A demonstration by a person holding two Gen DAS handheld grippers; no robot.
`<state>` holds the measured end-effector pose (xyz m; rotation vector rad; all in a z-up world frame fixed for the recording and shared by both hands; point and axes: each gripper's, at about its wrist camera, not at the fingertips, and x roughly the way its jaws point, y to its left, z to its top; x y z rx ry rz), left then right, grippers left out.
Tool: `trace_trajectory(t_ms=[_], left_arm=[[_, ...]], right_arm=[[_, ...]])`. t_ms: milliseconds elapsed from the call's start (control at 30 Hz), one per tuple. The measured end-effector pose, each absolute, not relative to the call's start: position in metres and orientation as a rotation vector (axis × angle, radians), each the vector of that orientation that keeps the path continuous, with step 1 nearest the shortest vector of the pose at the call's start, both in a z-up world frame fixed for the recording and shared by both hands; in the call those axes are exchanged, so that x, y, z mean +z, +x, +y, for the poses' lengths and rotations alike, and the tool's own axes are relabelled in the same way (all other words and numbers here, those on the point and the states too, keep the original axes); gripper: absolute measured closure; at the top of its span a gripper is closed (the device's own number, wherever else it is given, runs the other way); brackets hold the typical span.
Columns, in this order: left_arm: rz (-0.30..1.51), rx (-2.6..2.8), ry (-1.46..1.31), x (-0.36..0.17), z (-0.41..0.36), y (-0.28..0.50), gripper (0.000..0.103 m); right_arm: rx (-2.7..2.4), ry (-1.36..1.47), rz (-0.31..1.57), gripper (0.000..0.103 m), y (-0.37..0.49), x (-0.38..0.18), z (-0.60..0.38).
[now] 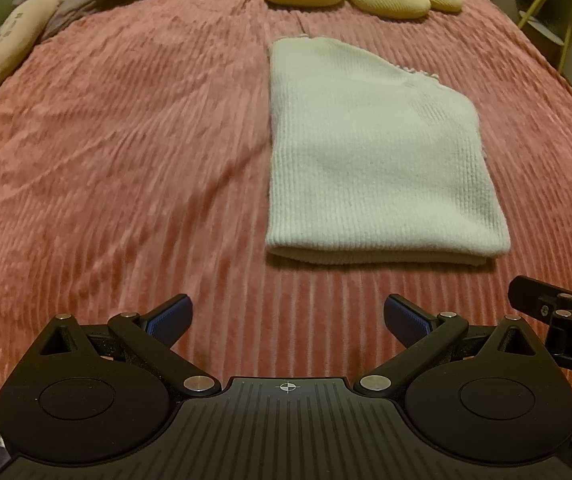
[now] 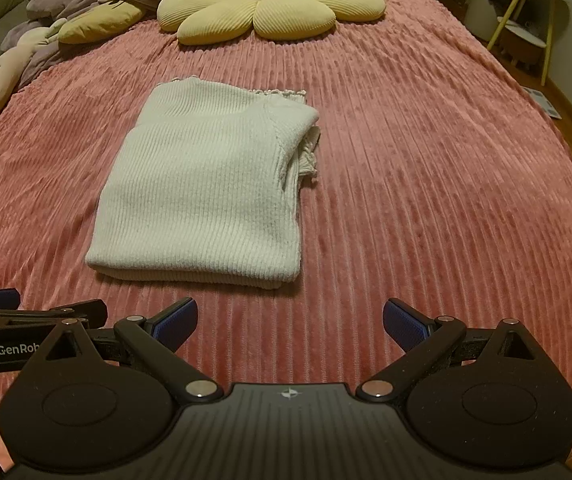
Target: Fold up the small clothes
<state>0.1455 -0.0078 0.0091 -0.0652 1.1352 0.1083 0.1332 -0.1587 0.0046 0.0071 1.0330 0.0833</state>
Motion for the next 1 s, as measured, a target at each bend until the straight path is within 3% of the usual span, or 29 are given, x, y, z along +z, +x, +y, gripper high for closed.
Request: trace_trajectory(t_ms=[1000], left_arm=[[1.105, 0.091, -0.037, 0.0119, -0.0145, 0.1417, 0.0]], right_arm=[[0.074, 0.006, 1.032, 0.004, 0.1292, 0.004, -0.1583]])
